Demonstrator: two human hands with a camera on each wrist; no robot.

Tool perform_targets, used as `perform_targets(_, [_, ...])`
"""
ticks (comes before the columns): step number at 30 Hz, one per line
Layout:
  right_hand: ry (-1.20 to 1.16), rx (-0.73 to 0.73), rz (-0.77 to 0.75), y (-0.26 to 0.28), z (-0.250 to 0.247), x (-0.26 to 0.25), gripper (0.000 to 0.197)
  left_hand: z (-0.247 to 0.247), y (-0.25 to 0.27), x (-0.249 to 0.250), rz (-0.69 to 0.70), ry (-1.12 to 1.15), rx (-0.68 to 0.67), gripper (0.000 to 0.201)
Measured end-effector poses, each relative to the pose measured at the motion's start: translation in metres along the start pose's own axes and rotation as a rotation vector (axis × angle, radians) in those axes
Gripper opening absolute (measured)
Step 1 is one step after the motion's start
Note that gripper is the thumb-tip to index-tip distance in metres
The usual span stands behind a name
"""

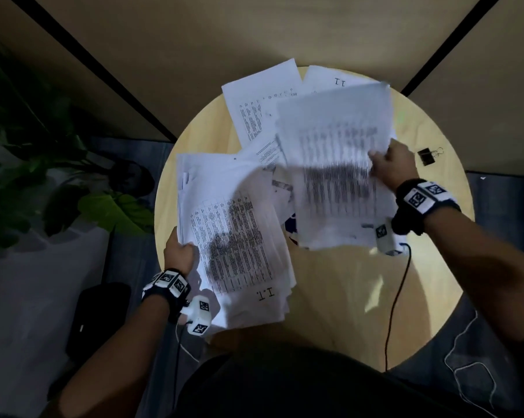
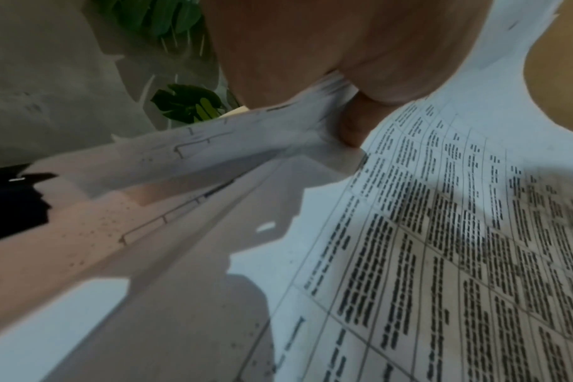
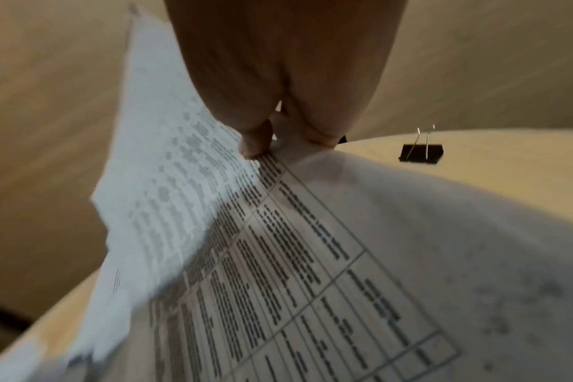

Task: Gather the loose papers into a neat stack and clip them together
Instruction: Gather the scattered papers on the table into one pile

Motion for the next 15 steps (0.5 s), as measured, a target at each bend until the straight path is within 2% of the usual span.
perform_targets(3, [-0.124,0.011,0.199,-0.03,0.008,0.008,0.04,-0.001,-0.006,0.008,0.041,0.031,0.015,0.058])
perform_targets(5, [-0.091,-0.08,0.362,-0.042,0.025,0.013,0.055,0.001,-0.008,0.012,0.04,0.027,-0.018,0.053])
perform_targets(7, [-0.033,-0.145,0.475,-0.047,0.041,0.018,0.059,0.006,-0.01,0.015,0.013,-0.024,-0.065,0.049])
perform_targets(12, [-0.124,-0.071,0.52,-0.048,0.058,0.019,0.048,0.013,-0.016,0.02,-0.031,-0.146,-0.118,0.054])
perform_targets(15, [-0.27,-0.058,0.563,-0.045,0.062,0.018,0.057,0.011,-0.011,0.022,-0.013,-0.088,-0.128,0.051])
Point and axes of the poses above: each hand's wrist, its own y-axis away from the middle knuckle, its own z-axis out of the palm, x = y × z, the point moved 5 cm from there along -y, towards the middle knuckle, and after that the axes turned 11 degrees about -x, right-handed, at the moved point
